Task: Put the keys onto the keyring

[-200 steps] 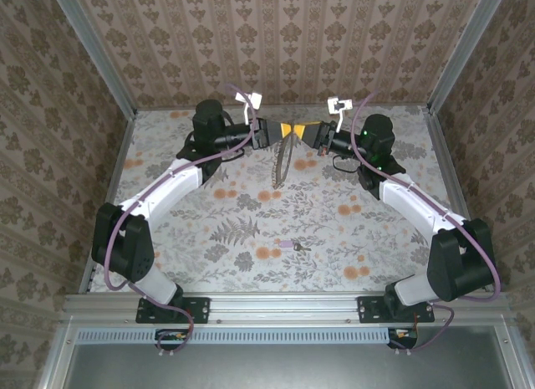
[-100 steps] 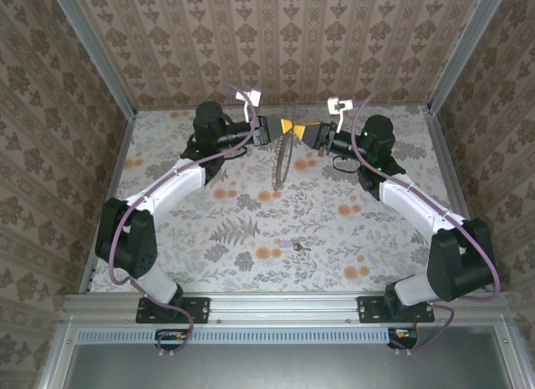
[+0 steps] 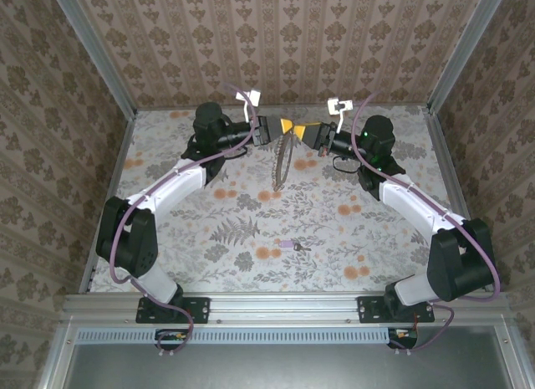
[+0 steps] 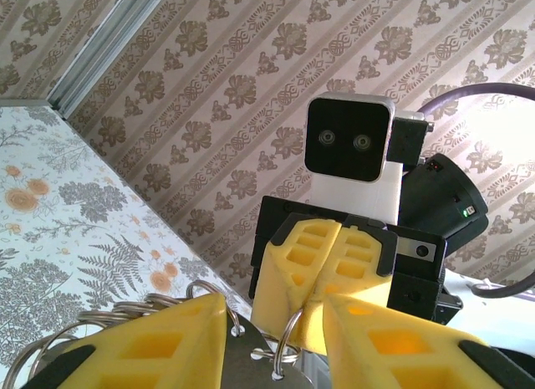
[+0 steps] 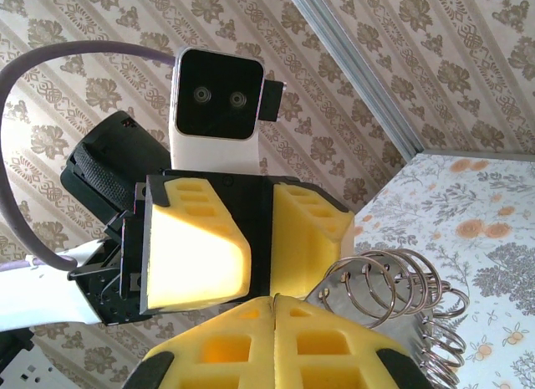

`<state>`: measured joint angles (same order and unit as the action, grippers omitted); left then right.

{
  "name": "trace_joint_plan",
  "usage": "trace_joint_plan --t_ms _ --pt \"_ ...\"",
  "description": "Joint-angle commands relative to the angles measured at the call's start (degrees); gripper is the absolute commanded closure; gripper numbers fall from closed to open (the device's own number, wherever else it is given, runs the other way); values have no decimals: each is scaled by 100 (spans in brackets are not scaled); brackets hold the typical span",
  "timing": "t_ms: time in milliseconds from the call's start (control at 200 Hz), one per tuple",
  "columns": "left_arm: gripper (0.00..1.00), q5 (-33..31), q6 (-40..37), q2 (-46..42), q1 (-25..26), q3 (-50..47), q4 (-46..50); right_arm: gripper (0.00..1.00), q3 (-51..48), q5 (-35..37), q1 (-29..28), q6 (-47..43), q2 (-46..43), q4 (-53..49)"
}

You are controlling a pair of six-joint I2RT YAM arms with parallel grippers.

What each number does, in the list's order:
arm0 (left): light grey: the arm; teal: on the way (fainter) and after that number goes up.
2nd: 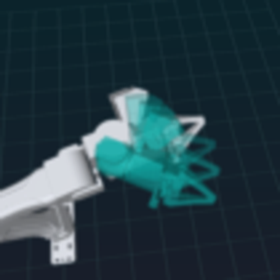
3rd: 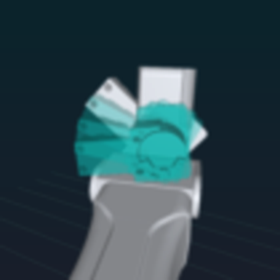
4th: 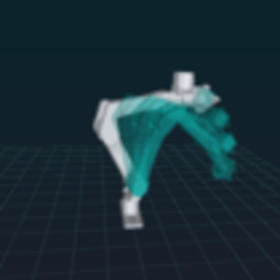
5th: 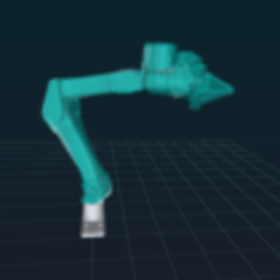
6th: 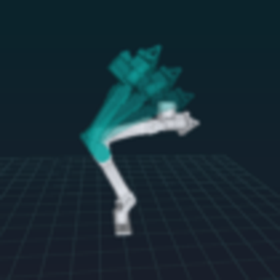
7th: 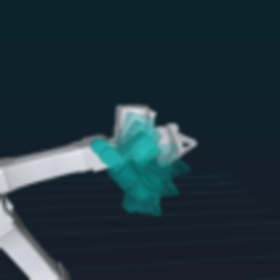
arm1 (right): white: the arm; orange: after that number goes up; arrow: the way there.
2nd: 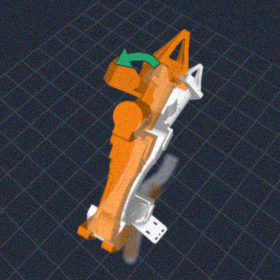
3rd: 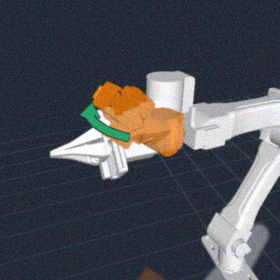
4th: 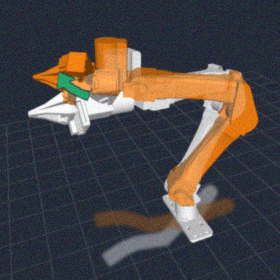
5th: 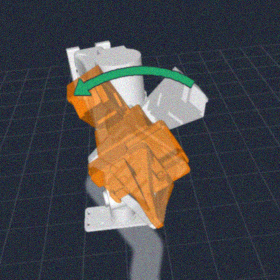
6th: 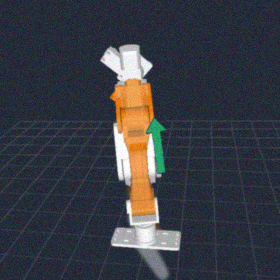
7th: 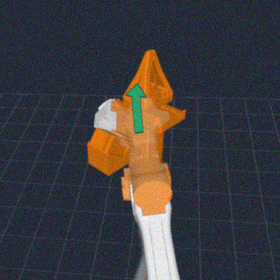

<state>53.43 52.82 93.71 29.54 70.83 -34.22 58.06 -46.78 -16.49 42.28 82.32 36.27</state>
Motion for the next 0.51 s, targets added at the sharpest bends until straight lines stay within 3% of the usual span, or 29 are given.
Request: trace_joint_plan --t_ms 0,500 --pt "66 230 80 -34 25 -92 -290 100 35 15 -4 78 -78 372" --pt "65 225 39 -256 52 -210 -365 100 -8 20 -4 61 44 319"
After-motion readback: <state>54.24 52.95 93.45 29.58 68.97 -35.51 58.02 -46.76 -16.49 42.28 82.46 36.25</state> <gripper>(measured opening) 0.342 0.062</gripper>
